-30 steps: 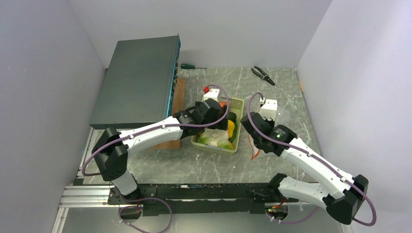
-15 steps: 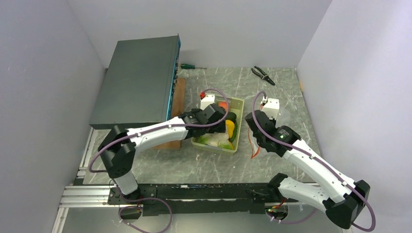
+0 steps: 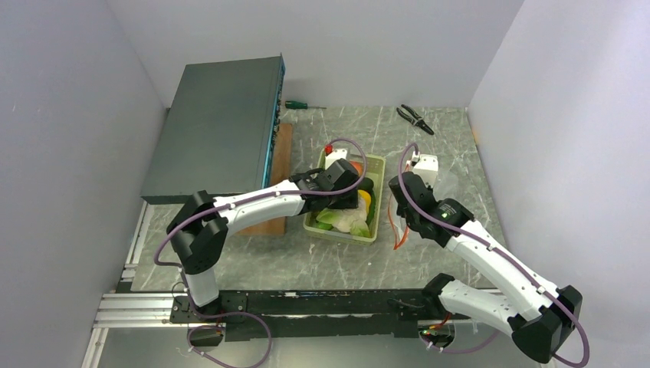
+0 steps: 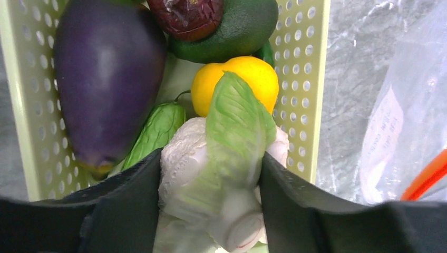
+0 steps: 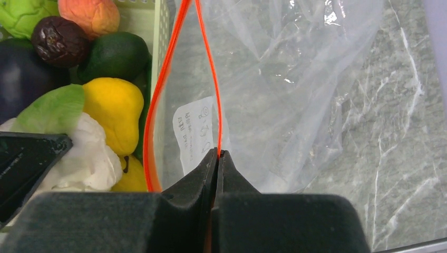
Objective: Place the food in the zip-top bag and seal the zipper
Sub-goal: Pick up the fake vegetable from the bin.
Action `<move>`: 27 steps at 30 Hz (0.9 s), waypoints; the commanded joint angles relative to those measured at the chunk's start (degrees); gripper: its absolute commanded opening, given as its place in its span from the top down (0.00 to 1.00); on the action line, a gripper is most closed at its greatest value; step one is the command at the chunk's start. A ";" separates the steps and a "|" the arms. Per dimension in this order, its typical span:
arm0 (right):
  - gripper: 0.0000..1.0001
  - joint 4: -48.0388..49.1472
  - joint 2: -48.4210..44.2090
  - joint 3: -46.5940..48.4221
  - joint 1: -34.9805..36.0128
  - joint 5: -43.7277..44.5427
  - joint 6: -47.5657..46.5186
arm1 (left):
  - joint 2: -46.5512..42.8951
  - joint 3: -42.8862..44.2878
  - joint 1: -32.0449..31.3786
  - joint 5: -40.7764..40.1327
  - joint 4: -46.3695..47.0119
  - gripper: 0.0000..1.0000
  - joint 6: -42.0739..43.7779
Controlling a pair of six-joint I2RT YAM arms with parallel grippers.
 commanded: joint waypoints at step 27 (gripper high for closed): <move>1.00 12.04 -0.95 -1.86 -4.56 -13.55 -4.85 | -28.13 -20.59 -9.16 2.71 36.72 1.00 23.93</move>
